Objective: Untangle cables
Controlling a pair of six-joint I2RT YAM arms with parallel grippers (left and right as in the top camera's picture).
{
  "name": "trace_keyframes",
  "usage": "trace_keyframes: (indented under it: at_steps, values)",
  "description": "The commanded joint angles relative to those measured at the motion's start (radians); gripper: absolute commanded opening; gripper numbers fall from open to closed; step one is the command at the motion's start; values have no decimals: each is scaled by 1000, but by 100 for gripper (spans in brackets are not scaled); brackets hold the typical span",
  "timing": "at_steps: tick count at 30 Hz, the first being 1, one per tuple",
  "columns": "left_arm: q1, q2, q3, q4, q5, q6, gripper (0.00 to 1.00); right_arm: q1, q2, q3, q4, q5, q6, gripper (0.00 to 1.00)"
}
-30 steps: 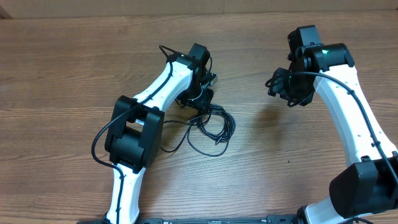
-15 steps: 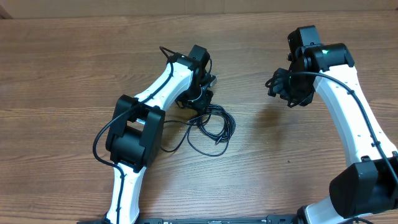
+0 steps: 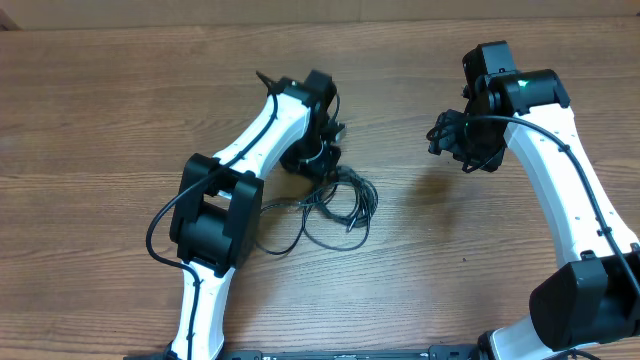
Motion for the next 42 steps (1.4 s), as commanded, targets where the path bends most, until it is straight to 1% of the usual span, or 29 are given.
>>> trace_keyframes:
  at_steps: [1,4,7,15,18,24,32,33,34,35,37,39,42]
  values:
    - [-5,-124,141,-35,14,-2,4,4,-34,31,16,-67,-80,67]
    - [-5,-188,197,-66,31,-2,4,4,-34,31,47,-167,-151,66]
    - [-5,-257,214,-76,60,-2,4,6,-34,31,86,-274,-213,67]
    - [-5,-407,215,-70,203,13,4,6,-34,31,151,-401,-220,67]
    - [-5,-447,215,-62,219,13,4,6,-34,31,161,-427,-219,67]
    - [-6,-475,215,-28,264,11,4,17,-34,31,185,-572,-220,67]
    - [-6,-475,215,6,367,-4,4,92,-34,30,230,-573,-232,66]
    - [-6,-475,215,6,373,-4,4,104,-34,30,244,-563,-231,62]
    - [-6,-475,215,4,373,-4,4,111,-34,30,253,-548,-230,54]
    - [-6,-476,215,1,373,-3,4,118,-34,30,262,-528,-230,41]
    - [-3,-477,215,-5,373,-3,4,127,-34,30,272,-478,-230,20]
    - [-3,-483,215,-9,367,-3,4,129,-34,30,272,-397,-228,4]
    - [2,-496,215,-19,309,-3,4,129,-34,30,263,-257,-165,4]
